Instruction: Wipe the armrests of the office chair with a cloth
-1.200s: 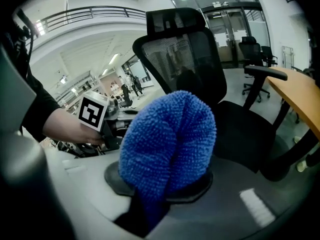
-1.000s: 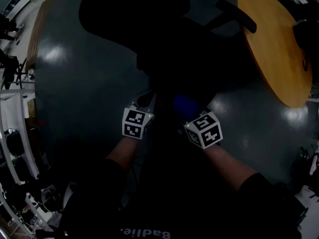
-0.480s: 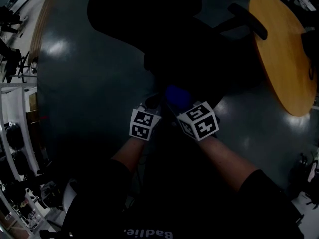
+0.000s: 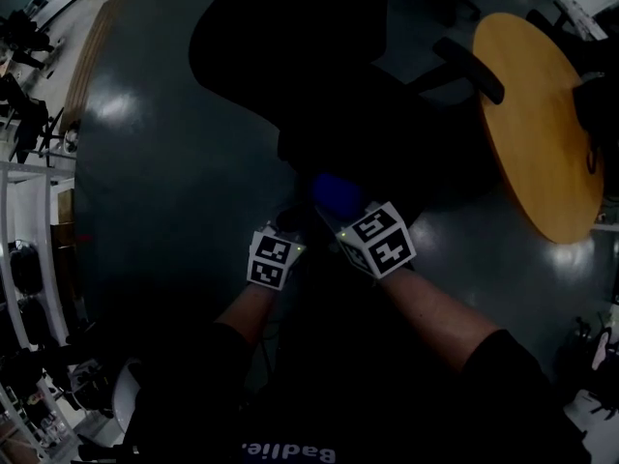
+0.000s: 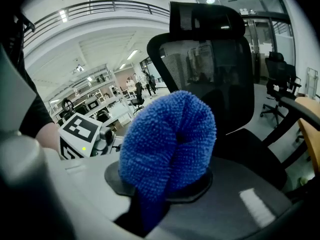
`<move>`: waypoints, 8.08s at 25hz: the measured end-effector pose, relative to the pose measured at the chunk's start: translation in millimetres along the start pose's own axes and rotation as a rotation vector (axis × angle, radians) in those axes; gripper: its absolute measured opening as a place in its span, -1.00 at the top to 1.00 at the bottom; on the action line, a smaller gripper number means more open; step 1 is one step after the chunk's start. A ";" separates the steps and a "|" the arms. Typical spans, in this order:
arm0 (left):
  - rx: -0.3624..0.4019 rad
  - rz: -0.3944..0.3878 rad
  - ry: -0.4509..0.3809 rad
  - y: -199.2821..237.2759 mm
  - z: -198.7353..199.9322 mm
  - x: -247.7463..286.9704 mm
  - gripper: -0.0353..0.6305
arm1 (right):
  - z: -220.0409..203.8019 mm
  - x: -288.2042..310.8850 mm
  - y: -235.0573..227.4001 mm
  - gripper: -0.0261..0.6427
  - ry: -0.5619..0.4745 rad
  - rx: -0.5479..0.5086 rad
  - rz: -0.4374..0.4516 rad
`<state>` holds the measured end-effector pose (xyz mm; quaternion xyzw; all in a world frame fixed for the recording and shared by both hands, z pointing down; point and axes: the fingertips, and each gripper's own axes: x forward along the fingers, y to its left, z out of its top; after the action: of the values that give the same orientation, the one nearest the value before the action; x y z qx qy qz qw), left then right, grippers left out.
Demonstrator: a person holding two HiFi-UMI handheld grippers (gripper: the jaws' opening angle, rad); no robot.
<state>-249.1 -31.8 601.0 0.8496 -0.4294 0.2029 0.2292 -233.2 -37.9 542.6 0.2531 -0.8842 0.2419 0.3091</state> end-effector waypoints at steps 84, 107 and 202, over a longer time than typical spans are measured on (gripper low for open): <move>0.087 0.131 -0.184 -46.6 345.0 269.1 0.86 | 27.7 -240.2 -509.3 0.60 -0.199 0.200 -0.219; -0.037 0.134 -0.032 -12.7 300.3 401.1 0.86 | 29.0 -179.8 -568.5 0.60 -0.038 0.169 -0.139; -0.081 0.140 -0.093 -8.7 295.4 380.9 0.86 | 114.2 -55.0 -450.1 0.59 0.050 -0.212 0.118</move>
<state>10.8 -436.3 565.4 0.8160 -0.5059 0.1614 0.2283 24.6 -427.9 549.0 0.1604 -0.9103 0.1710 0.3412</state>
